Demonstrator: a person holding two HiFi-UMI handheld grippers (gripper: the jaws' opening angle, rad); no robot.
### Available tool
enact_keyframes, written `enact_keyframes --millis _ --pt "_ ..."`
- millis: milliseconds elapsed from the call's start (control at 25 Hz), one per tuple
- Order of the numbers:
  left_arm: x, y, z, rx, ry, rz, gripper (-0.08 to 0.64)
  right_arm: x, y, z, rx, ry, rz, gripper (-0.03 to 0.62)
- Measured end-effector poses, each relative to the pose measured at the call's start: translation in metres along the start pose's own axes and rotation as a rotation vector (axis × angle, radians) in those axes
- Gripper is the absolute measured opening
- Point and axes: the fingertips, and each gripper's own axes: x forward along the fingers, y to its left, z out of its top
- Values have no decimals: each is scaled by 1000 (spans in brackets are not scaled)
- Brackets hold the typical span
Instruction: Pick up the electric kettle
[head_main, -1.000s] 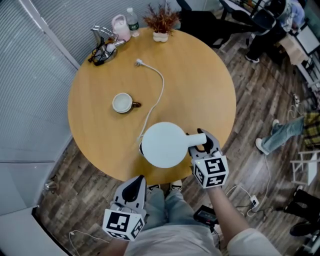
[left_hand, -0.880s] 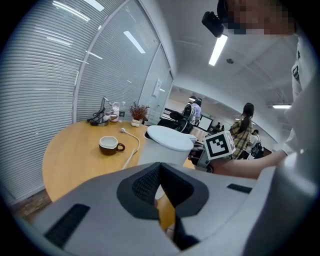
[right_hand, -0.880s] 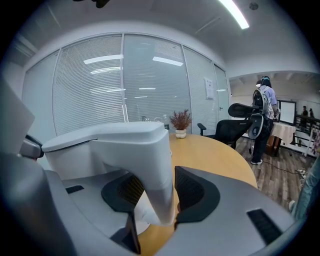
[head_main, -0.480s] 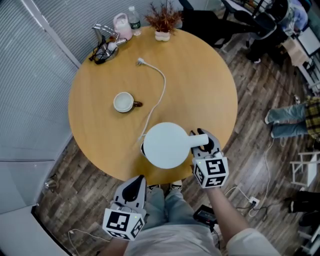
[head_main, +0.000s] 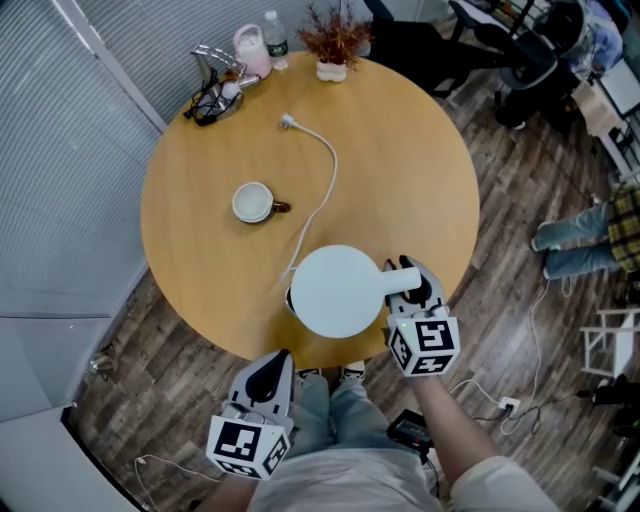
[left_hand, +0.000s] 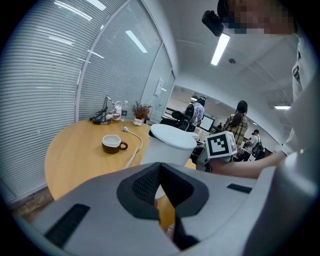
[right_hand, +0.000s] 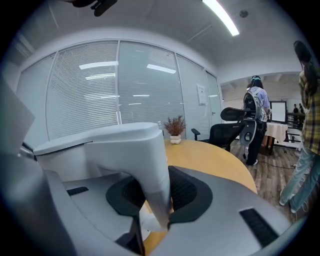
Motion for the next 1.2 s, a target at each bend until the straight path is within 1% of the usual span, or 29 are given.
enact_keyframes --millis 320,640,1200 --pt "0 5 0 -5 4 5 3 2 -2 4 23 -15 -12 110" --pt "2 1 -2 -5 9 -5 3 -4 -8 3 57 -23 -25 110" --pt "3 -2 0 -5 -5 -13 2 -15 -15 26 95 -57 -31 110"
